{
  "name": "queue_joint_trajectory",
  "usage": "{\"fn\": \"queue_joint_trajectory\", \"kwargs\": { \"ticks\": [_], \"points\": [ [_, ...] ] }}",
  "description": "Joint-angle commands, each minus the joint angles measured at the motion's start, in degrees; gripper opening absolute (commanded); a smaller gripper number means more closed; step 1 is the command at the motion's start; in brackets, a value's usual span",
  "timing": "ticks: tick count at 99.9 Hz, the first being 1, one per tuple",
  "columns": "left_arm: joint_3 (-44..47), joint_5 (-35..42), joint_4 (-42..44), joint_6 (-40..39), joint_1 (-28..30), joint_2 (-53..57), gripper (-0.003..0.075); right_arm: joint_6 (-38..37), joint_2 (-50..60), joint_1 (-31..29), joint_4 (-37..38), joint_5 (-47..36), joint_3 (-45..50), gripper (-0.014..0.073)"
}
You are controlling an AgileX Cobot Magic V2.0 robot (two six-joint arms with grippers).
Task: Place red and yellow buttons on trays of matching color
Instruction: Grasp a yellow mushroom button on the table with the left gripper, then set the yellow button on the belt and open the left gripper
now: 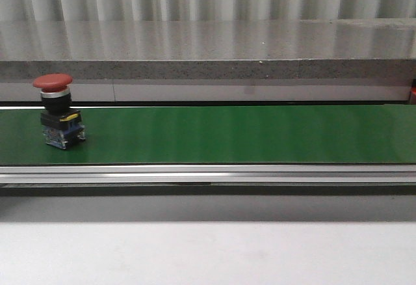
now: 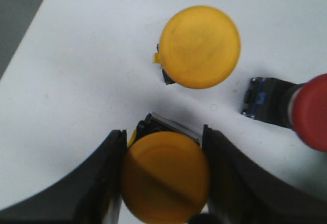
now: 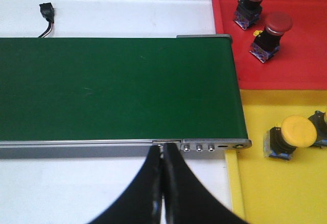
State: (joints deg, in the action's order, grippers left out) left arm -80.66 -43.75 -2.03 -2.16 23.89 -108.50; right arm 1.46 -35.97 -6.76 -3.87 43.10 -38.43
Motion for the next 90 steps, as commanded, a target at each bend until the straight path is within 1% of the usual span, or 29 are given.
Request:
{"fn": "queue_joint_trajectory", "kwargs": {
  "ticks": [1, 33, 46, 62, 76, 90],
  "points": [
    [-1.6, 1.1, -0.7, -0.3, -1.4, 7.1, -0.0020, 0.5, 0.2, 0.1, 0.0, -3.3, -1.5, -0.0067],
    [-0.8, -2.7, -0.6, 2.2, -10.1, 20.0, -0.0020, 0.5, 0.2, 0.1, 0.0, -3.3, -1.5, -0.0067],
    [2.3, -2.7, -0.6, 2.2, -14.7, 23.5, -0.0020, 0.5, 0.2, 0.1, 0.0, -3.3, -1.5, -0.0067],
    [7.0, -2.1, -0.2, 2.2, -19.1, 24.4, -0.0020, 0.5, 0.2, 0.1, 0.0, -3.3, -1.5, -0.0067],
    [11.0, 1.1, -0.1, 2.2, -21.2, 24.4, -0.0020, 0.5, 0.2, 0.1, 0.0, -3.3, -1.5, -0.0067],
    [13.4, 2.5, -0.1, 2.2, -21.1, 24.1, -0.0020, 0.5, 0.2, 0.1, 0.0, -3.3, -1.5, -0.0067]
  ]
}}
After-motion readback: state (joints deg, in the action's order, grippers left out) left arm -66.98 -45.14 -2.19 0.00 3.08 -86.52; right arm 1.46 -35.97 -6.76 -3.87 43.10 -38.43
